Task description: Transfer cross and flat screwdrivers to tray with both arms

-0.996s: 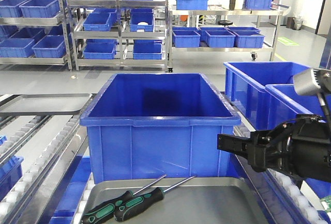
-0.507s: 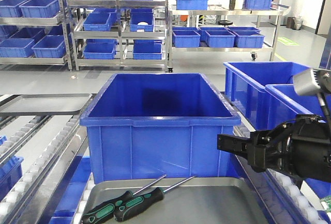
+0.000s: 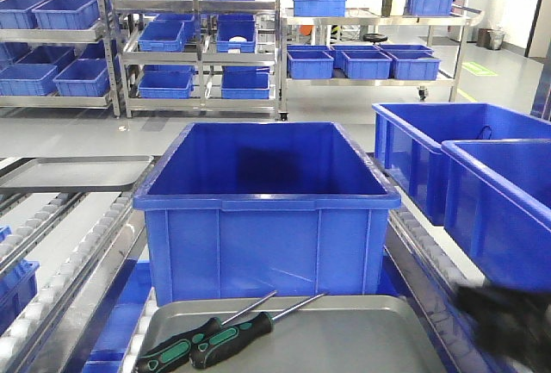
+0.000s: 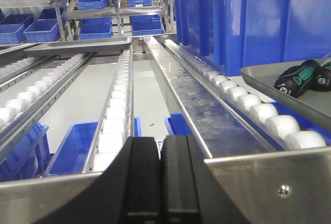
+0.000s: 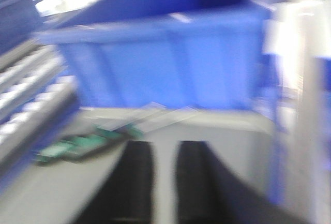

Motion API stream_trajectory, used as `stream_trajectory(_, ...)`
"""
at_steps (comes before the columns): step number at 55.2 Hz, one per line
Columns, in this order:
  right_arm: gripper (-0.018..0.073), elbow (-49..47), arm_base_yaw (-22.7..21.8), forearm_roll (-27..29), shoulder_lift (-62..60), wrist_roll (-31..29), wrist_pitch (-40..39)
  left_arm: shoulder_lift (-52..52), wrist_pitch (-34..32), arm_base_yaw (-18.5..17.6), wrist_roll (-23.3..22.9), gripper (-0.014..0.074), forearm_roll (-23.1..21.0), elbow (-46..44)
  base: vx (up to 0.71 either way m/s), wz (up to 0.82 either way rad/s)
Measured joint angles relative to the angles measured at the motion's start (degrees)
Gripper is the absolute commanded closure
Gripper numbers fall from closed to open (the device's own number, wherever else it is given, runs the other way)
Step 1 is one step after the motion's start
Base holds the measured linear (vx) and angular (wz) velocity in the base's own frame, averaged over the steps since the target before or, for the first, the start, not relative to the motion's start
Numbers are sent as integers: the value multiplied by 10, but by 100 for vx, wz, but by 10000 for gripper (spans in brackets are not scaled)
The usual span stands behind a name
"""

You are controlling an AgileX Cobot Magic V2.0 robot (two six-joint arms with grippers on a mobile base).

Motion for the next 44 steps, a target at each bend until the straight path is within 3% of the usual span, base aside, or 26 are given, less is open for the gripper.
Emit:
stream_trajectory(9, 571, 135, 0, -262, -133, 140, -60, 0, 0, 0, 0, 602, 0, 0, 0, 0)
stream_trajectory(17, 570, 244, 0, -384, -260, 181, -131, 0, 0, 0, 0, 602, 0, 0, 0, 0)
stream_trajectory(24, 570, 329, -14, -396, -353, 189, -149, 0, 0, 0, 0, 602, 0, 0, 0, 0)
stream_trajectory(30, 570, 391, -57, -376, -416, 191, -154, 0, 0, 0, 0, 602, 0, 0, 0, 0)
stream_trajectory(38, 570, 405, -108, -370, -472, 191, -132, 0, 1, 0, 0, 602, 0, 0, 0, 0)
stream_trajectory(44, 570, 406, -117, -370, -476, 191, -124, 0, 1, 0, 0, 602, 0, 0, 0, 0)
